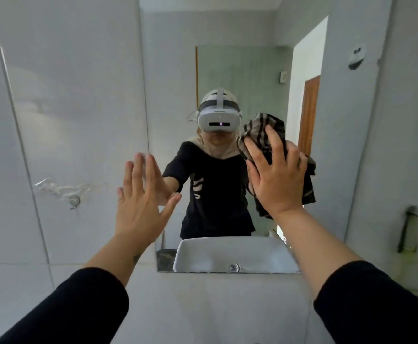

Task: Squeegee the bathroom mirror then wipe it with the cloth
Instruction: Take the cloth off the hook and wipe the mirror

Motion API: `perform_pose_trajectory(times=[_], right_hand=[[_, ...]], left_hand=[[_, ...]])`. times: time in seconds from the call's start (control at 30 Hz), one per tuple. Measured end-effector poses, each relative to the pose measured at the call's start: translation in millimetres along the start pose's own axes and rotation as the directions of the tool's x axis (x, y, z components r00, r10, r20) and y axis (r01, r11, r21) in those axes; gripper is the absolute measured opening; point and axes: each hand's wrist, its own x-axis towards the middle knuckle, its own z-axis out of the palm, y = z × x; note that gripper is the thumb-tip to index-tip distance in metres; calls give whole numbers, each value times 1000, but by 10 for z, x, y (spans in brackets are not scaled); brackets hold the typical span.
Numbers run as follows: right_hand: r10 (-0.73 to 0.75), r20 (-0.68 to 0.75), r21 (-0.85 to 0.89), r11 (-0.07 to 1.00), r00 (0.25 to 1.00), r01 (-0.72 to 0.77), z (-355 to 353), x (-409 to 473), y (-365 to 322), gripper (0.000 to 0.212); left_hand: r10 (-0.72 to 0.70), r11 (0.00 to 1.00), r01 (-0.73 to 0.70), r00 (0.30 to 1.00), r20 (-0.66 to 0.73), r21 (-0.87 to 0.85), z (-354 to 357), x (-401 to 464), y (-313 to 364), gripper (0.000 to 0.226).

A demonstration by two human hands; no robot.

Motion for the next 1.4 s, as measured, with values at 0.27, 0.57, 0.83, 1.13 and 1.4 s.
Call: perform_pose_trajectory(times=[0.27,0.57,0.83,1.13,1.4], right_hand=[[399,-49,4,917,916,-399,2,-571,579,39],[545,-53,4,838,837,-545,17,-692,64,38],[92,-76,49,995,993,-88,120,-362,-1025,39],[-343,-25,87,935,939,343,156,-892,-1509,47],[-263,-34,81,961,964,265,115,-1218,-988,44]], left_hand=[[-4,1000,4,995,-105,-1,77,-48,-30,96],[7,1000,-6,993,-121,16,120,-8,-39,95],[78,991,-86,994,-78,-107,33,-56,-117,75],[25,999,-26,999,30,24,514,-778,-495,70],[-38,999,39,999,34,-22,698,-914,-290,79]])
